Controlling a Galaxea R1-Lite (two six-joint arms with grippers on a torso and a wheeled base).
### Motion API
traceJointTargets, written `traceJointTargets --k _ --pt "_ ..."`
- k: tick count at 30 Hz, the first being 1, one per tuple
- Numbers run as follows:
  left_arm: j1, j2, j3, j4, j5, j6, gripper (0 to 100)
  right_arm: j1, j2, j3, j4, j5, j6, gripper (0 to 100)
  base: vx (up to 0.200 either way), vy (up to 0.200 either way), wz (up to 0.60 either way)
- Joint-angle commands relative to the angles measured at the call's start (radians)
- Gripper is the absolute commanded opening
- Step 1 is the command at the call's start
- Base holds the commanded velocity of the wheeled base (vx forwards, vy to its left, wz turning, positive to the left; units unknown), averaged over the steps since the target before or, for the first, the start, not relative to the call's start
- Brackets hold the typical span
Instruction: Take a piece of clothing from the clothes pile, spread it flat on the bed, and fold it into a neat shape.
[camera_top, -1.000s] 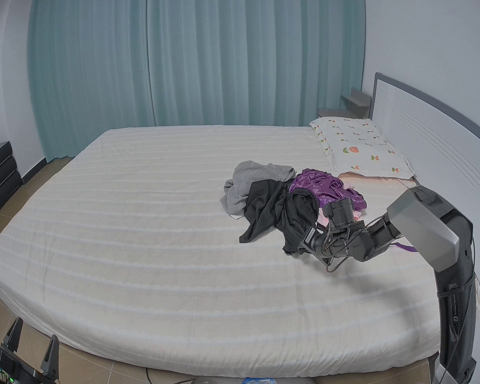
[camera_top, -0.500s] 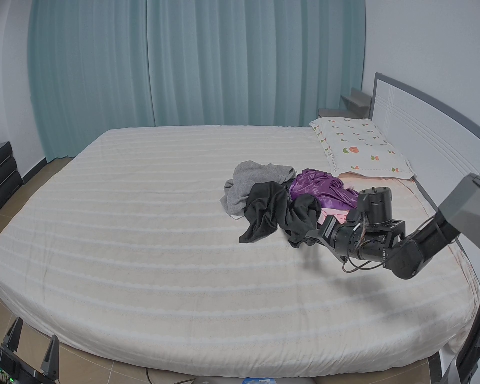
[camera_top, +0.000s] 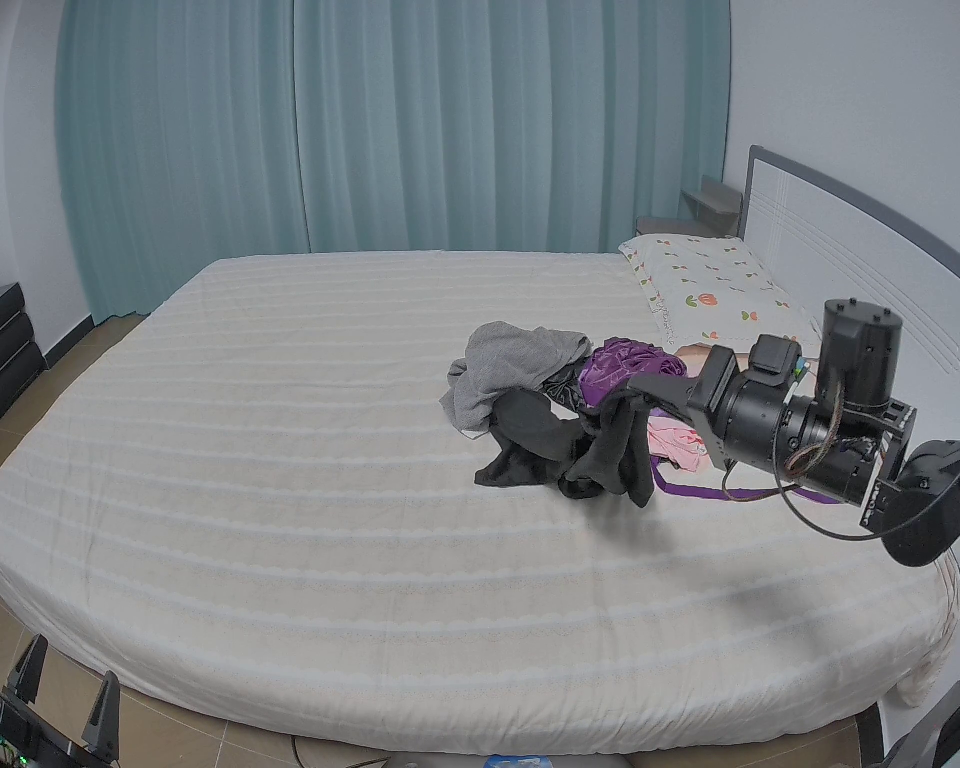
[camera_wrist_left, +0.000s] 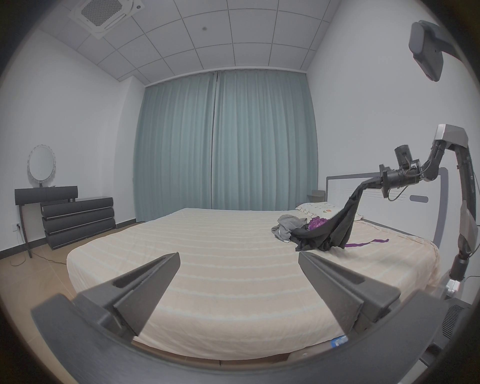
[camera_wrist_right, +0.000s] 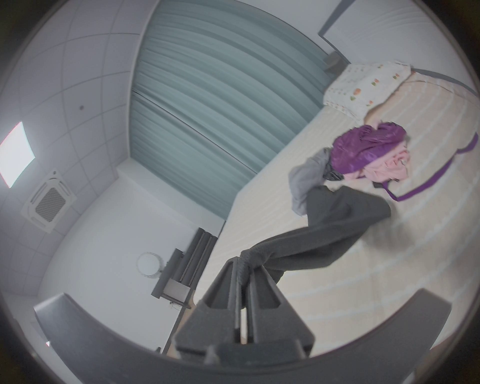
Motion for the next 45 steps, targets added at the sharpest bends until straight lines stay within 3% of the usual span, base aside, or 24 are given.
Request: traceJointTargets --k 1,3,4,6,8,13,22,31,37,45 --pt "0.004 -0.005 0.016 -0.009 0.003 -0.004 100 0.013 -0.099 -0.015 -0.003 0.000 -0.004 0 0.000 0.000 0.00" --pt "0.004 0.064 -0.130 -0.058 0.009 -0.067 100 0.015 -0.114 -0.020 -0.001 0.003 -0.007 0 0.000 0.000 0.00" --pt "0.004 0.159 -0.234 -0.076 0.016 -0.140 100 0.016 -0.116 -0.027 0.000 0.007 -0.007 0 0.000 0.000 0.00" --pt "0.011 0.311 -0.300 -0.084 0.007 -0.212 100 0.018 -0.111 -0.044 0.002 0.007 -0.008 0 0.000 0.000 0.00" --pt "-0.004 0.426 -0.317 -0.088 -0.002 -0.185 100 0.027 -0.111 -0.063 0.005 0.006 -0.007 0 0.000 0.000 0.00" --pt "-0.113 0.604 -0.303 -0.107 -0.114 -0.171 100 0.039 -0.128 -0.067 -0.001 0.000 -0.008 0 0.000 0.000 0.00" --pt "-0.260 1.104 -0.269 -0.365 -0.177 -0.163 100 0.081 -0.165 -0.070 0.002 -0.004 -0.008 0 0.000 0.000 0.00" --pt "-0.381 1.556 -0.280 -0.664 -0.172 -0.179 100 0.084 -0.182 -0.057 0.005 -0.005 -0.008 0 0.000 0.000 0.00" --pt "-0.499 1.929 -0.323 -1.004 -0.083 -0.206 100 0.088 -0.182 -0.064 0.007 -0.004 -0.008 0 0.000 0.000 0.00" --pt "-0.542 2.187 -0.518 -1.056 -0.063 -0.225 100 0.088 -0.170 -0.084 0.008 -0.004 -0.010 0 0.000 0.000 0.00"
